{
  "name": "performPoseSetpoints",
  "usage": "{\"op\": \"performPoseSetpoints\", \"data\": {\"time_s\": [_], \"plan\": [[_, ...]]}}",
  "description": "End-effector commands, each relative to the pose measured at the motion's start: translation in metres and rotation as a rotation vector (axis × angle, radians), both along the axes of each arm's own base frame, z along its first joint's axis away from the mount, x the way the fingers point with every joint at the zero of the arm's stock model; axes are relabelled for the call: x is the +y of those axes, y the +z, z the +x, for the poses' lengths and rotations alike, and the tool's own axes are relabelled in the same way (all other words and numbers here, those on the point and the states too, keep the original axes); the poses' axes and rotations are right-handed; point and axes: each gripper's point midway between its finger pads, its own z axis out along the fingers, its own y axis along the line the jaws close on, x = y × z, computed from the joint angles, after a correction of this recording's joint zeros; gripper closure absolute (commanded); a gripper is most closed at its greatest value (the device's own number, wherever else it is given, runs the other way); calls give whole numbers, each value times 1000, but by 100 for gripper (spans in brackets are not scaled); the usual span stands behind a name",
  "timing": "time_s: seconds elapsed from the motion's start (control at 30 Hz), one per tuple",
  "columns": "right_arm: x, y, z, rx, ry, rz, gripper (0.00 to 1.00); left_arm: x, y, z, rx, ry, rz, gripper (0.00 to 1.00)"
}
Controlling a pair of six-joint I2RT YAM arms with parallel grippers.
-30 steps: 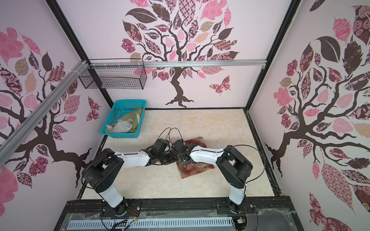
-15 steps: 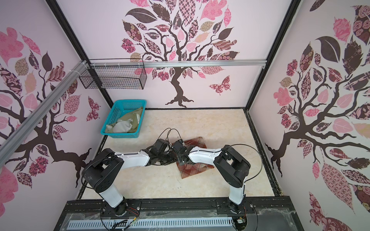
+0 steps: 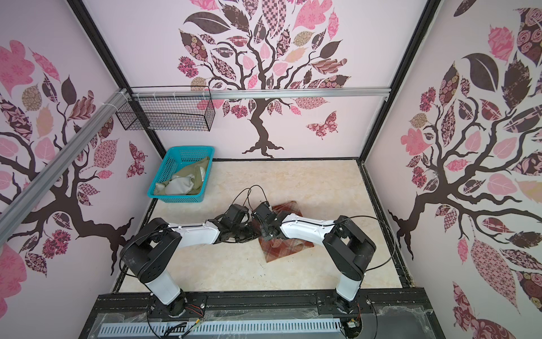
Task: Fold and stack skirts
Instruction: Smooth out the skirt at the center of the table.
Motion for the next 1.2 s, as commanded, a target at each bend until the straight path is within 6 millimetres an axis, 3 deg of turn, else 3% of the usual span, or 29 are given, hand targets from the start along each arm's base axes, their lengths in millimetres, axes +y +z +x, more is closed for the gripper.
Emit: {"op": "performPoseSetpoints", "data": {"time_s": [0.0,0.3,0.5,0.67,0.73,0.83,0.97,1.07,1.17], "plan": [[13,27,-4,-6,20,62,100,0,-8,-4,15,-7,18,81],[32,27,-11,15,55,93,100,1,-9,-4,17,-7,23,82],[34,11,-14,39,57,80,100,6,-7,-6,21,5,40,82],[37,-11,-19,82,52,95,77,20,12,-9,12,48,71,82],[41,-13,-23,98,52,127,57,28,24,-10,2,79,75,82],[48,2,-25,98,61,193,39,40,42,-14,-17,110,82,81],[43,39,-18,65,52,295,35,47,68,-14,-77,111,86,80],[18,68,-5,48,9,402,32,39,87,-13,-122,83,89,79],[-22,86,14,-10,-49,496,30,16,102,-14,-163,30,60,79]]}}
